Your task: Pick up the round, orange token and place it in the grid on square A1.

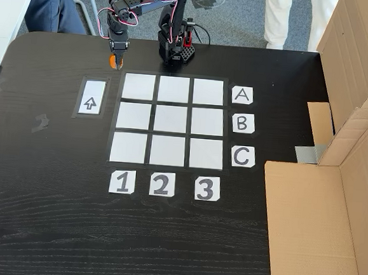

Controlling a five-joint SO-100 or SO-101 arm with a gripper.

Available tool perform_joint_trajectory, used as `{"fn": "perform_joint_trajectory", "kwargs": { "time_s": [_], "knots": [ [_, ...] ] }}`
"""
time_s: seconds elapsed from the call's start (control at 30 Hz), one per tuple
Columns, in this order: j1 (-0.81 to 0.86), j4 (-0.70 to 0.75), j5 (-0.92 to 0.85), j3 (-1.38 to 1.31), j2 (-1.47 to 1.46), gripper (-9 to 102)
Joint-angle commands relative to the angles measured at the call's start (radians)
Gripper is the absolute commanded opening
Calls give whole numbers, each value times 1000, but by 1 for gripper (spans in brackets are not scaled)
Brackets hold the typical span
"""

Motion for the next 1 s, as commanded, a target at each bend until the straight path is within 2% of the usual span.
{"fn": "perform_joint_trajectory", "kwargs": {
  "time_s": [0.0, 0.3, 0.57, 0.97],
  "knots": [
    [-35, -6, -11, 89, 123, 8],
    [-115, -12, -11, 318, 290, 8],
    [-144, -64, -11, 414, 279, 7],
    [-155, -301, -11, 500, 118, 7]
  ]
}}
